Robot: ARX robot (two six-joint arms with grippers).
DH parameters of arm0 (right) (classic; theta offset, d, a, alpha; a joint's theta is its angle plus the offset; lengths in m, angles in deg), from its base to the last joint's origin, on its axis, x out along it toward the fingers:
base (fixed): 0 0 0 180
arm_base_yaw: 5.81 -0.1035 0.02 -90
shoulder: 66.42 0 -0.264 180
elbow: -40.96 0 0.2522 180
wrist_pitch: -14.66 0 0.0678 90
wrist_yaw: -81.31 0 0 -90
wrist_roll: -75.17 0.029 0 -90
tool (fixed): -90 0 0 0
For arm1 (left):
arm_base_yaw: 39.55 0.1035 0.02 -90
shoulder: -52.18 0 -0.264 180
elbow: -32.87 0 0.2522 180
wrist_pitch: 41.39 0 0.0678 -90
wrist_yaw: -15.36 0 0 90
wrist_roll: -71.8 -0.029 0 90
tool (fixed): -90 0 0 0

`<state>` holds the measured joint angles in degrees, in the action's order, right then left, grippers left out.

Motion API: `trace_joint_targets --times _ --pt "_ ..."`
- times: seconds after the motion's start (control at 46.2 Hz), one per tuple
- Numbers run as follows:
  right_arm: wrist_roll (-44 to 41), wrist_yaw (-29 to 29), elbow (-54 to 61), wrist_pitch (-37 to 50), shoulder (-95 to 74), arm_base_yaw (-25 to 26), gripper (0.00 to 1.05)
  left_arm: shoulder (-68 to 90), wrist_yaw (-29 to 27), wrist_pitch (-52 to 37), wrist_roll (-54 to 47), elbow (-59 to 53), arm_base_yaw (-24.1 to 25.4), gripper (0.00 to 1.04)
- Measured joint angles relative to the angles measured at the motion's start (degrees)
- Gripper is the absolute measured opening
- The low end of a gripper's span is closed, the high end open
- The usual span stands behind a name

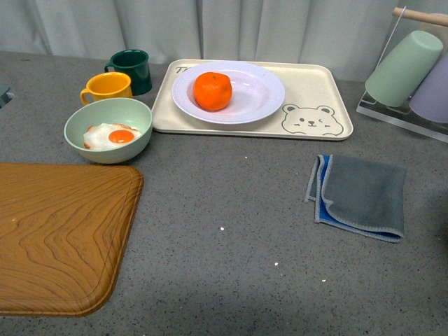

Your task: Place orange and plate with both arms

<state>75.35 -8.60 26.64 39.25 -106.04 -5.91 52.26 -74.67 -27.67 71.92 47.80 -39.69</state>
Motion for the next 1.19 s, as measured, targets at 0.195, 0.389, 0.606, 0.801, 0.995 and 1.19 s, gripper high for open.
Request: trace_joint_targets --times 0.195,0.389,0.606,0.801,0.995,1.19 --pt "0.00 0.00 0.52 -7.82 8.63 0.00 0.01 0.00 0.00 0.00 0.00 0.00 0.00 0.98" --pt "0.00 0.00 0.59 -15.02 16.26 0.00 0.01 0.00 0.00 0.00 0.02 0.00 0.00 0.98" --pt "0.00 0.00 0.59 -20.50 21.92 0.00 0.01 0.00 0.00 0.00 0.00 0.00 0.00 0.98" --pt "0.00 0.00 0.59 -24.44 25.92 0.00 0.01 0.00 0.00 0.00 0.02 0.00 0.00 0.98" --pt "0.00 -0.02 0.59 -27.32 28.83 0.00 0.01 0.00 0.00 0.00 0.02 0.00 0.00 0.98" --pt "-0.13 -0.20 0.50 -37.99 39.21 0.00 0.18 0.00 -0.02 0.00 0.02 0.00 0.00 0.98"
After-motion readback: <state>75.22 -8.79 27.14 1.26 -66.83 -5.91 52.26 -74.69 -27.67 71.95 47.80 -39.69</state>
